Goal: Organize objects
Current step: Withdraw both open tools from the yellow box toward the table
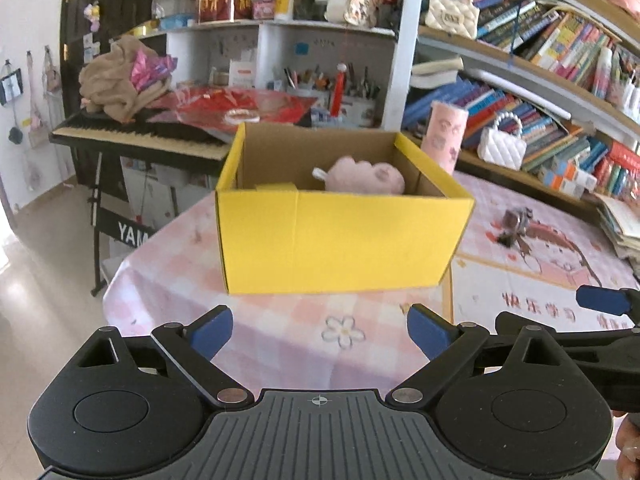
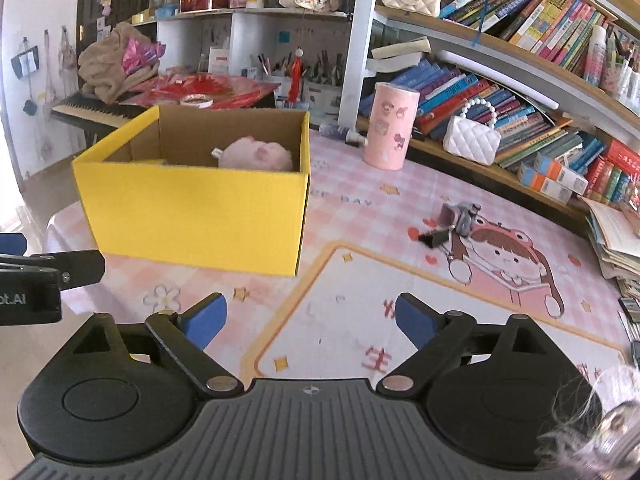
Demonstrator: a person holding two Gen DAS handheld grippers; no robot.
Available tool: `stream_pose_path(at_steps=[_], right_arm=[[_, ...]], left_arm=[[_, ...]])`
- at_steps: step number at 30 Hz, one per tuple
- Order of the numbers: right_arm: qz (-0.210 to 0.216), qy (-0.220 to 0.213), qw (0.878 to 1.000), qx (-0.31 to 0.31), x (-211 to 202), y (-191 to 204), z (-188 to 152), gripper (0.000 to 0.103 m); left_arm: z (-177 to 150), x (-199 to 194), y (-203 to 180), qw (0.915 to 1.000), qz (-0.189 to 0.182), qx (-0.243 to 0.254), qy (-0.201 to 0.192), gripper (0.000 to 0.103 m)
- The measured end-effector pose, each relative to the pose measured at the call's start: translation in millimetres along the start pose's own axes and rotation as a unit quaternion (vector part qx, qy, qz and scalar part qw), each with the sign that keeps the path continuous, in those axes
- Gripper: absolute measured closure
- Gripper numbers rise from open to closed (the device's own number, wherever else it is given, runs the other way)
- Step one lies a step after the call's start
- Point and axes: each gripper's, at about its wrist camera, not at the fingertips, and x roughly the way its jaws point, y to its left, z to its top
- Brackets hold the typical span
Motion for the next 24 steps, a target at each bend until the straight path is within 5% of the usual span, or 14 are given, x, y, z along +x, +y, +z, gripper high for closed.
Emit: stream_pose_path(at_steps=[24], right_arm=[[-0.092,0.032,0.993,0.070,-54,-34,-61,0.009]], left_arm=[[-36,-11,-45,0.9941,-0.085,0.051,0.044,0.007]])
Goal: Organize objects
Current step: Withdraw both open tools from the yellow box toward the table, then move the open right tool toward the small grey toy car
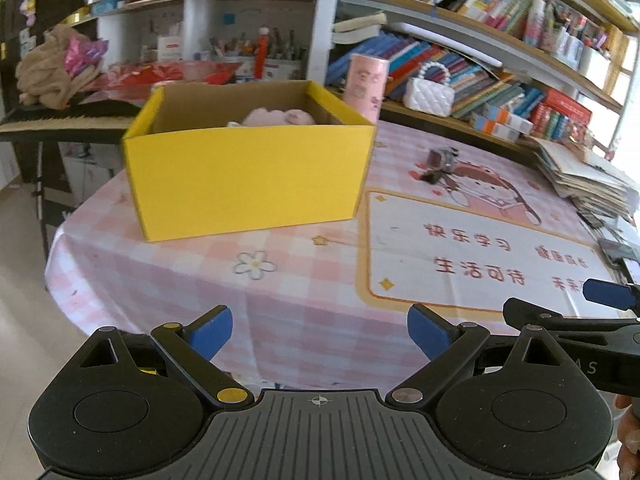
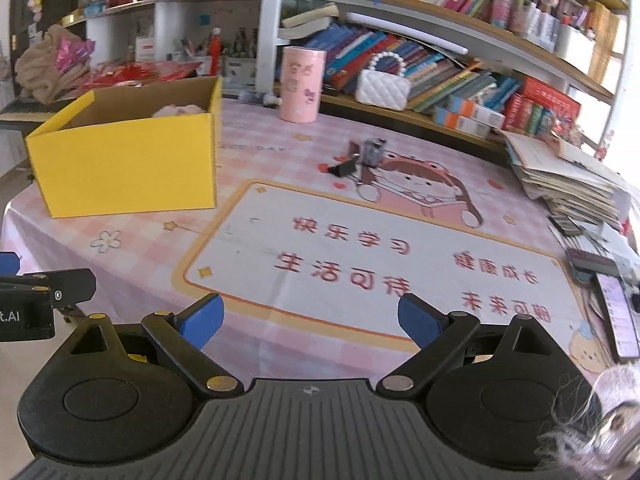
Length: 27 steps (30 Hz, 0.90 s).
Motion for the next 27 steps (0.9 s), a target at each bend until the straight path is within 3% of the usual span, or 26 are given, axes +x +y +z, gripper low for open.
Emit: stream_pose_path(at_steps=[20,27], right_arm=[[-0.083,0.018,0.993,0.087,-1,-77,-15,0.008],[-0.089,0.018,0.992,0.091,12,-99,-4,0.008]], left_arm=[[22,37,-79,0.9930,-0.076,0.089,0.010,0.007],[37,55,-99,0.9921,-0.085,0.092,0.007,0.007]])
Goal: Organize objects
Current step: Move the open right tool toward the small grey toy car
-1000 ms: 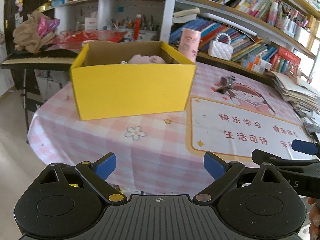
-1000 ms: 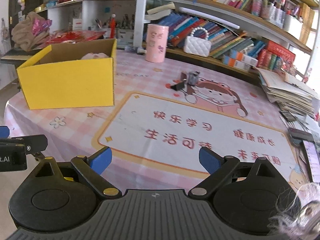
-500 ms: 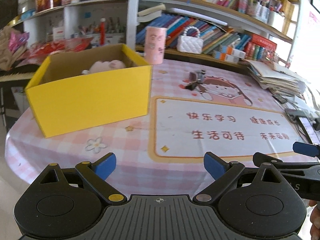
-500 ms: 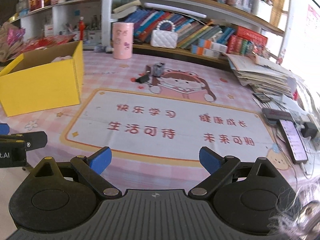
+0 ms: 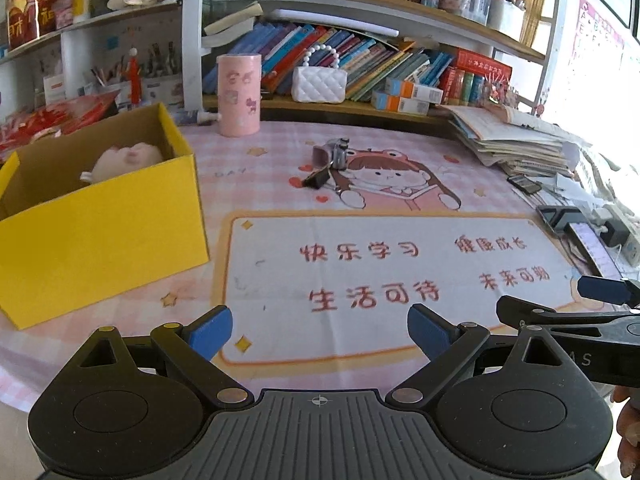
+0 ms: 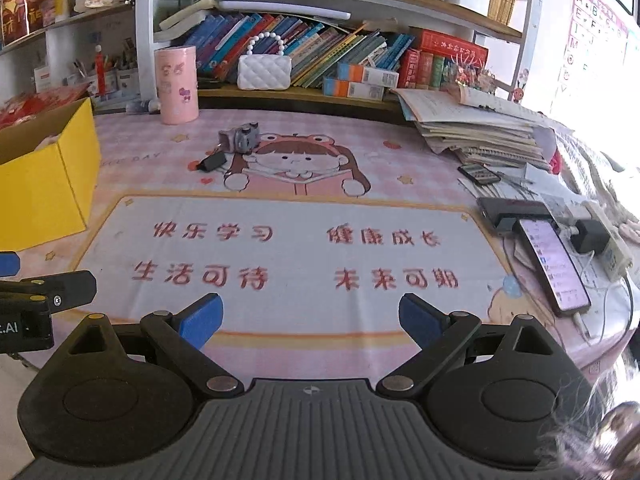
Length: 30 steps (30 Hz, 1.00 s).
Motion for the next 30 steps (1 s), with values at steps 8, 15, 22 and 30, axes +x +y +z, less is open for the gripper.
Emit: stream_pose_path(at_steps=[8,15,22,30], right_arm=[[0.019,-0.008,1.000,-0.006,31,-11,30,0.008],[0.047,-0.013,0.999,-0.016,67,-22,59,0.008],[0.068,-0.021,0.997,-0.005,97,-37,85,0.008],[0.082,-0.028,0.996,0.010,132,-53,112,0.008]], left_arm=[[22,19,-10,0.9999,0.000,0.005,-0.013,0.007],[43,47,-20,0.9995,0.027,0.001,-0.013,0.008],[64,79,-24,0.9985,0.050,-0.018,-0.014,0.010],[93,132,-32,0.9968,0.080,-0.004,-0.004,0.038]])
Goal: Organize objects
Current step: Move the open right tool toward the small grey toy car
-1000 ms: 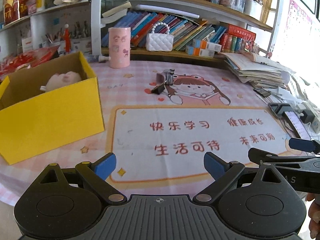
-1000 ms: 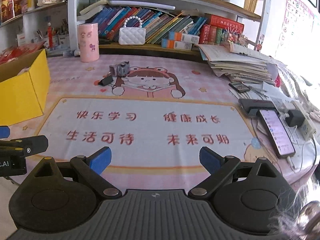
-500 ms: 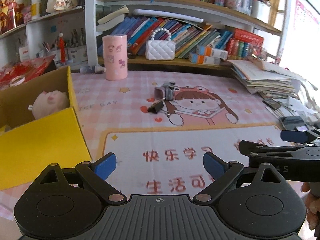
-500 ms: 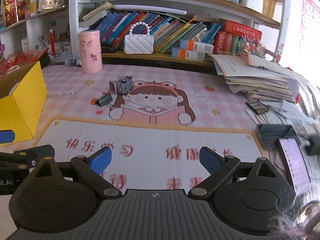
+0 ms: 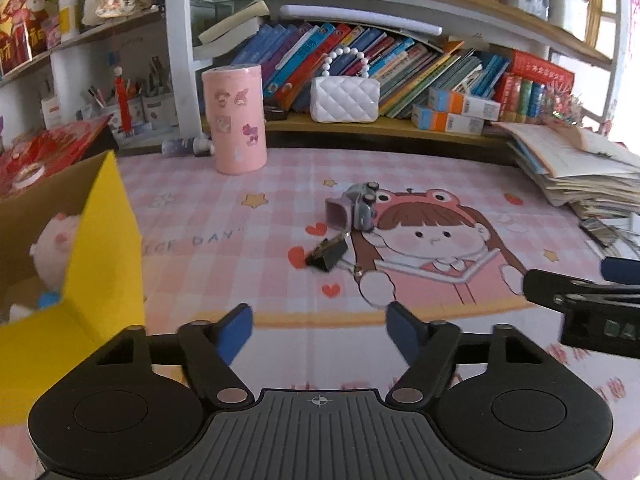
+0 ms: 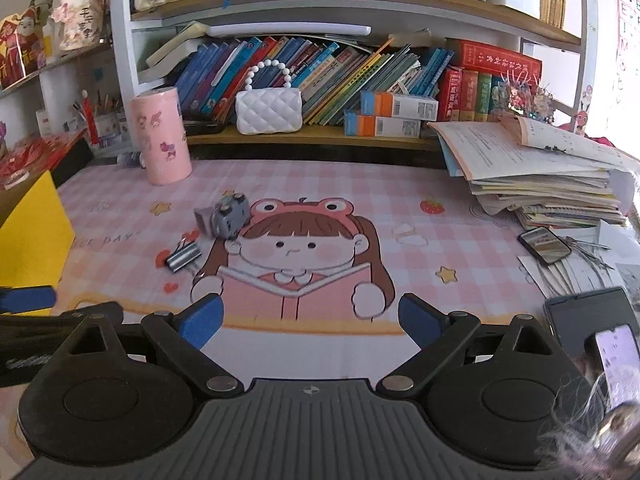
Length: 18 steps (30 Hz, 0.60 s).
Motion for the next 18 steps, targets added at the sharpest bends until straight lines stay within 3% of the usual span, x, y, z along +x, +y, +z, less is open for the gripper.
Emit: stream_pose_path(at_steps=[4,6,13,18], right_arm=[[0.005,0.001,1.000,0.001,14,-6,8,0.008],[0.008,0.004,1.000,0.001,20,-9,11,0.008],[0.023,0.016,1.000,0.002,34,-22,17,0.008],[0.023,0.027,0.999,0.003,41,-28,16,0.008]], left_arm=[[11,30,-6,0.9999,0.006,0.012,0.005,0.050],[16,48,-10,0.9994,0.019,0.025,0.013,0.063],[31,91,-26,0.9964,0.037,0.076,0.009,0.066],[36,111,-40,0.9916,0.047,0.120,0.005,0.083]])
